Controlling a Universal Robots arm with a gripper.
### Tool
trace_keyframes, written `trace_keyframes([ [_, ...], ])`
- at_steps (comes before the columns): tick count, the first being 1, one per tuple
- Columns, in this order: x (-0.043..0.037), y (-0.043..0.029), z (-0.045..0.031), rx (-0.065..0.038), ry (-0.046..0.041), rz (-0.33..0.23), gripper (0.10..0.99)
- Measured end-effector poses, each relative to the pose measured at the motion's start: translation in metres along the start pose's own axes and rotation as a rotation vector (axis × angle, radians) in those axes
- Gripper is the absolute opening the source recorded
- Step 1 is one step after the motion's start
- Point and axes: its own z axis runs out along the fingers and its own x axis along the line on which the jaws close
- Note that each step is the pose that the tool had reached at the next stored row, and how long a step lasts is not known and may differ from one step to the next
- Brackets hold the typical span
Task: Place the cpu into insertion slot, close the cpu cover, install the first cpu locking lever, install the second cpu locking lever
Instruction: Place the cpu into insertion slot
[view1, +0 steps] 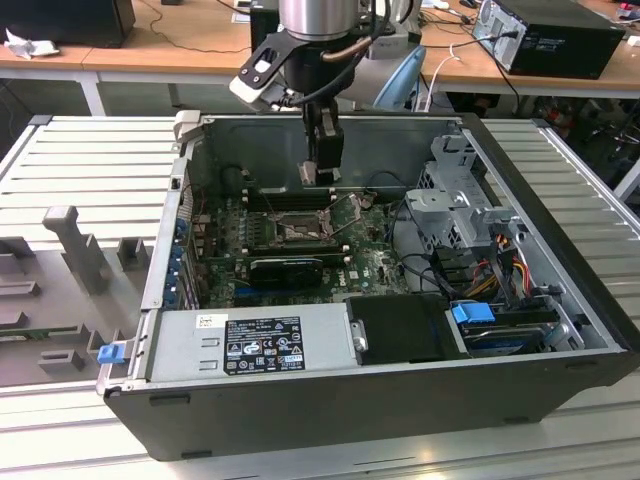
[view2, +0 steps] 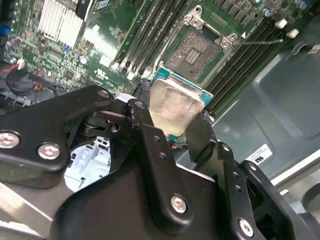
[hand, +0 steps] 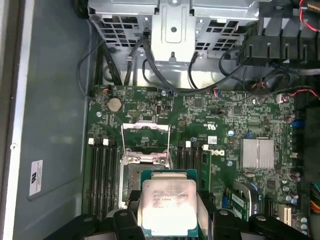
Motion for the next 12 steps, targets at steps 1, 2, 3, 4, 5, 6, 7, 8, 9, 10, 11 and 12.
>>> trace_keyframes([
  [1,0.0002,-0.0003,0.0029,0.0,-0.0012,0.014,0.525],
  [2,0.0002,-0.0004,0.0048,0.0,-0.0021,0.025,0.525],
  [3,0.0002,-0.0006,0.0077,-0.001,-0.004,0.046,0.525],
  [4,0.0002,-0.0009,0.0103,-0.001,-0.0055,0.065,0.525],
  [5,0.0005,-0.0011,0.0119,-0.001,-0.006,0.069,0.525],
  [6,0.0015,-0.0018,0.0148,-0.001,-0.0061,0.069,0.525],
  [7,0.0016,-0.0028,0.018,-0.001,-0.0042,0.05,0.525],
  [8,0.0016,-0.003,0.02,0.0,-0.002,0.026,0.525],
  [9,0.0016,-0.0032,0.0217,0.0,-0.0005,0.007,0.525],
  [10,0.002,-0.0034,0.0252,0.0,0.0004,-0.002,0.525],
  [11,0.0021,-0.0037,0.0285,0.0,0.0003,-0.002,0.525],
  [12,0.0028,-0.0042,0.0321,0.0,0.0002,-0.002,0.525],
])
